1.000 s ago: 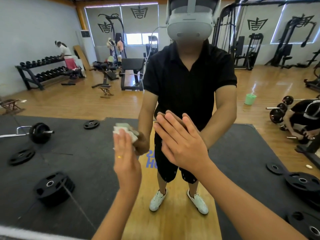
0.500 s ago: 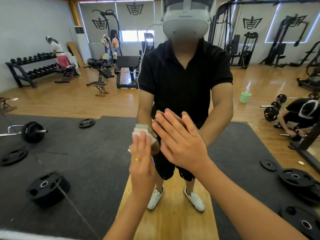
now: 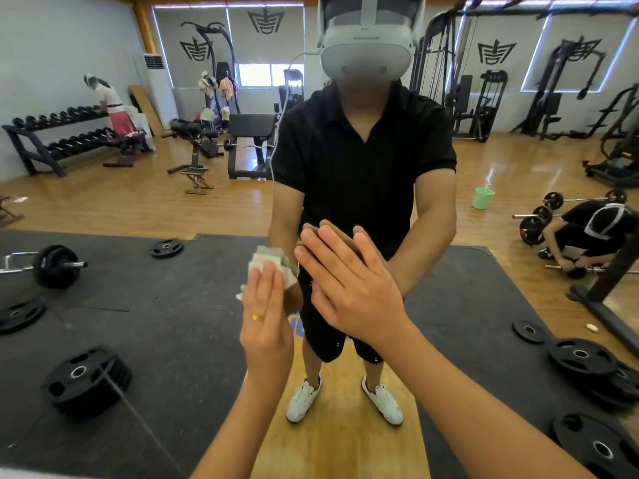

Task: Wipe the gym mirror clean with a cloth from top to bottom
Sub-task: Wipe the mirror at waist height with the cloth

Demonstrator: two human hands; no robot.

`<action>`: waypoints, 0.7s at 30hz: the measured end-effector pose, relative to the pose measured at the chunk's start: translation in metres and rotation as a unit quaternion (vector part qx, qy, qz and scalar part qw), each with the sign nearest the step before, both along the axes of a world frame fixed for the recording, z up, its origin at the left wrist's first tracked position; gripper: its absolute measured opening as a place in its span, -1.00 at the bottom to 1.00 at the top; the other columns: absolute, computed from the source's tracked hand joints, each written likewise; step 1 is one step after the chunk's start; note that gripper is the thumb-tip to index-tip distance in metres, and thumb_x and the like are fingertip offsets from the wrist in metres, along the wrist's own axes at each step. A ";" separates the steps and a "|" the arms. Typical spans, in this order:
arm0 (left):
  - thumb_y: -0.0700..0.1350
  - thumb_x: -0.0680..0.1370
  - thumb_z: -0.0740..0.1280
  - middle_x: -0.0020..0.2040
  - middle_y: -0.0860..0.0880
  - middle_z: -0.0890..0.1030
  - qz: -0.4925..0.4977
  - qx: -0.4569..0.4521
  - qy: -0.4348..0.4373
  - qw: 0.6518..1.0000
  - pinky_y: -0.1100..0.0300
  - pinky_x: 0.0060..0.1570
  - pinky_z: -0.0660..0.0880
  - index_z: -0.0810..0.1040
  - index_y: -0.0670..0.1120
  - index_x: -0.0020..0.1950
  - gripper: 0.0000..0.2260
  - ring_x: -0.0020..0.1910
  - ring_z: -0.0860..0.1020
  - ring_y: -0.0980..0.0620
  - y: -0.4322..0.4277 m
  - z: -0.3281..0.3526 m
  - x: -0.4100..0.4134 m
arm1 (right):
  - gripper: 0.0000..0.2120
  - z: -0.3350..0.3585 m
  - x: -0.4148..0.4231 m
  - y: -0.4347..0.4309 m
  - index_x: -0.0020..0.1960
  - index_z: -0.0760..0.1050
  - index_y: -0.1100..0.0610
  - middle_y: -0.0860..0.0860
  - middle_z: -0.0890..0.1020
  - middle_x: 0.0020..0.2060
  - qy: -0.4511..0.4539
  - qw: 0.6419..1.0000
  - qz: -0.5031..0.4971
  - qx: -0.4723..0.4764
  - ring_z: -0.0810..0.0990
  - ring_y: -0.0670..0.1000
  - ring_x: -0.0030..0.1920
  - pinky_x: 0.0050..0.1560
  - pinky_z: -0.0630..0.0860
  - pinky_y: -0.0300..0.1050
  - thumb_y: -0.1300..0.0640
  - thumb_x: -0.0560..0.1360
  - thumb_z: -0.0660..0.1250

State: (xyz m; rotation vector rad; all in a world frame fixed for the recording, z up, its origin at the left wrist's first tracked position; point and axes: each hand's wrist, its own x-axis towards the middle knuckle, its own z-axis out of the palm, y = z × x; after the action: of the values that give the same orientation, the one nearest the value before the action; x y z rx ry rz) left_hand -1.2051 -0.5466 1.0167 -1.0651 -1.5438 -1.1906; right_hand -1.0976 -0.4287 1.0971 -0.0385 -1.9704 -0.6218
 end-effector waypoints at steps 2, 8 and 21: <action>-0.29 0.76 0.10 0.53 -0.09 0.33 -0.012 -0.004 -0.005 1.000 -0.02 0.55 0.28 0.29 -0.23 0.52 -0.68 0.61 0.23 -0.05 -0.001 -0.011 0.003 | -0.48 0.001 0.000 0.000 0.57 0.36 0.13 0.09 0.38 0.55 0.000 1.000 0.000 0.001 0.32 0.10 0.57 0.63 0.09 0.15 0.08 0.63 0.26; -0.27 0.76 0.06 0.52 -0.15 0.37 -0.020 -0.029 -0.027 0.999 -0.20 0.46 0.37 0.28 -0.24 0.54 -0.67 0.62 0.22 -0.07 -0.006 -0.015 0.004 | -0.46 0.005 0.006 -0.003 0.61 0.27 0.14 0.10 0.26 0.60 -0.044 0.999 -0.005 -0.005 0.20 0.12 0.62 0.64 -0.01 0.18 0.08 0.65 0.22; -0.53 0.57 0.25 0.53 -0.15 0.34 -0.046 -0.017 0.012 0.999 -0.30 0.36 0.44 0.27 -0.26 0.54 -0.45 0.62 0.20 -0.13 0.016 0.002 0.021 | -0.44 -0.011 0.148 0.095 0.59 0.27 0.13 0.09 0.12 0.66 -0.014 0.999 -0.041 -0.032 0.13 0.14 0.65 0.62 -0.07 0.25 0.14 0.61 0.29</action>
State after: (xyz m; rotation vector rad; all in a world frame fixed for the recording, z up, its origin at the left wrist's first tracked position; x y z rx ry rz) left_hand -1.1837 -0.5304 1.0187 -1.1800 -1.5152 -1.2143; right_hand -0.9493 -0.3338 1.0863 -0.1510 -2.0237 -0.6157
